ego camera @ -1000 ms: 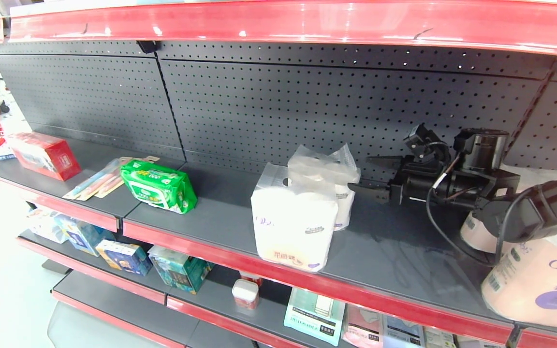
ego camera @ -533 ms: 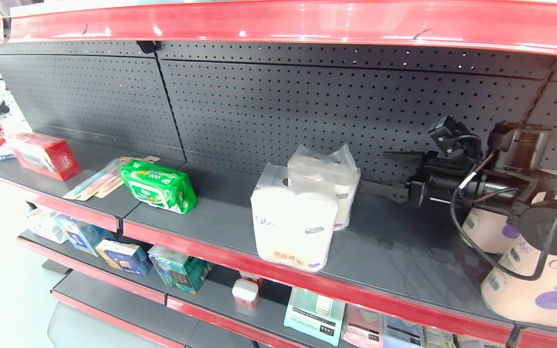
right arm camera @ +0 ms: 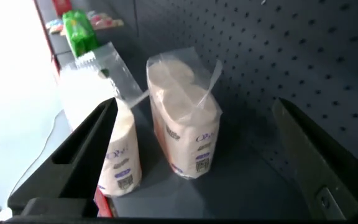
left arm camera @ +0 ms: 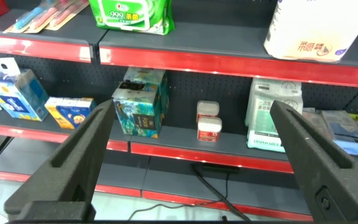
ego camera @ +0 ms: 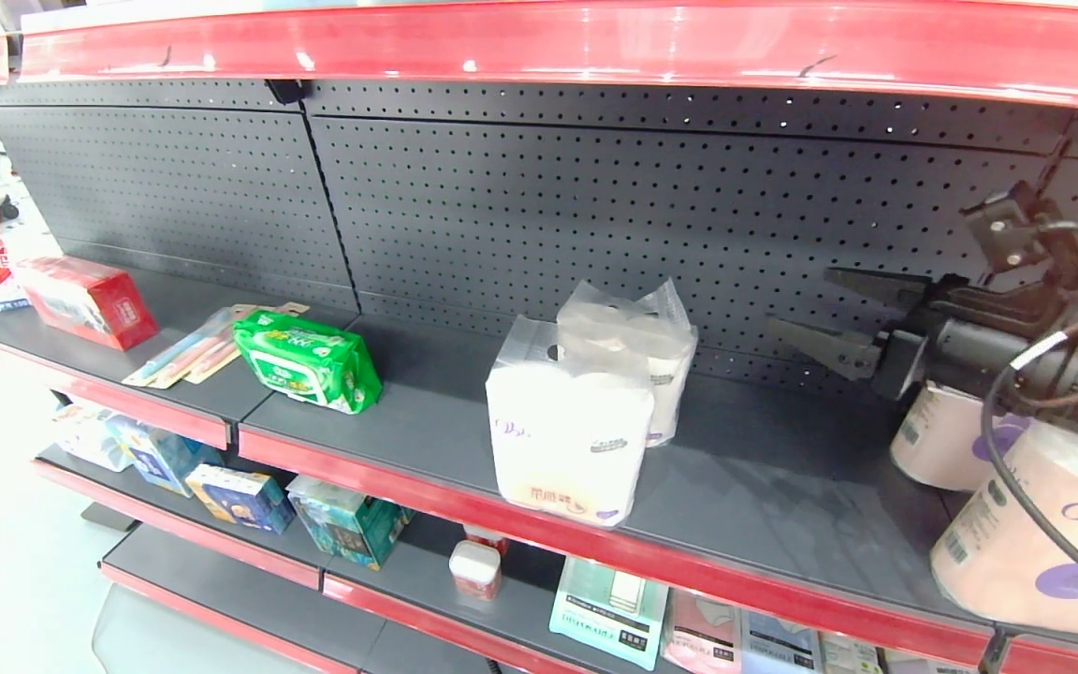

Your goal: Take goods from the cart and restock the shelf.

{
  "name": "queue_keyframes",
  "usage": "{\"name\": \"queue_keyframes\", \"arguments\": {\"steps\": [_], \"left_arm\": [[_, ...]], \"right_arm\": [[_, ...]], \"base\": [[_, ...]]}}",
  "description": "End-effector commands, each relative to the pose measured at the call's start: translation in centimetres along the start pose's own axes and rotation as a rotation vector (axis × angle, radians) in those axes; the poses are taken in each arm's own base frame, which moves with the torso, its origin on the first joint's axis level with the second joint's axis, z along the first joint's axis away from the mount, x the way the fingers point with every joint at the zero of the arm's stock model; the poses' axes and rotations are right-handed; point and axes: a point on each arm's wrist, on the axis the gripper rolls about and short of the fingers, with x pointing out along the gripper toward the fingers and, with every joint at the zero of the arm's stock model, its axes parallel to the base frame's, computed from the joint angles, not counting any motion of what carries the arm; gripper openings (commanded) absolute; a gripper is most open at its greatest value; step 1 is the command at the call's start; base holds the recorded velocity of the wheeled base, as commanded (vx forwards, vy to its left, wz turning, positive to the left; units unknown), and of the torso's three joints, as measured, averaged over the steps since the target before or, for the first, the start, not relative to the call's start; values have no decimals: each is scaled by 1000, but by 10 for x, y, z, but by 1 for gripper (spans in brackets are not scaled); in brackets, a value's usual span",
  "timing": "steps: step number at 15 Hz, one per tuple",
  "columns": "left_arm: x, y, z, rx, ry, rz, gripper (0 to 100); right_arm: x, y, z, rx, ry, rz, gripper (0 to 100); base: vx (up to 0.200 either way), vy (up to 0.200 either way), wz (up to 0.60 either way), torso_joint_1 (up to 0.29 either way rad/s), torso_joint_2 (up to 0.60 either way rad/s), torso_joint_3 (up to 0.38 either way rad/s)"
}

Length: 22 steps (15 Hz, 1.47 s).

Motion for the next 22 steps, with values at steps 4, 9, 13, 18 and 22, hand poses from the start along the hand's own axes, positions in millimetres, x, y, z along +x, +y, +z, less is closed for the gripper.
{"name": "queue_keyframes", "arguments": {"steps": [4, 9, 13, 18, 22], "left_arm": [[0, 0, 0, 0, 1, 0, 100], [0, 0, 0, 0, 1, 0, 100], [0, 0, 0, 0, 1, 0, 100], [0, 0, 0, 0, 1, 0, 100], [0, 0, 0, 0, 1, 0, 100]], "right_arm": [[-125, 54, 0, 38, 71, -356, 100], [-197, 92, -59, 82, 140, -602, 100], [-228, 120, -108, 57, 42, -657, 100], [-245, 135, -124, 115, -8, -674, 100], [-245, 136, -124, 107, -7, -648, 100]], "base": [[0, 0, 0, 0, 0, 0], [0, 0, 0, 0, 0, 0], [0, 0, 0, 0, 0, 0], [0, 0, 0, 0, 0, 0], [0, 0, 0, 0, 0, 0]]}}
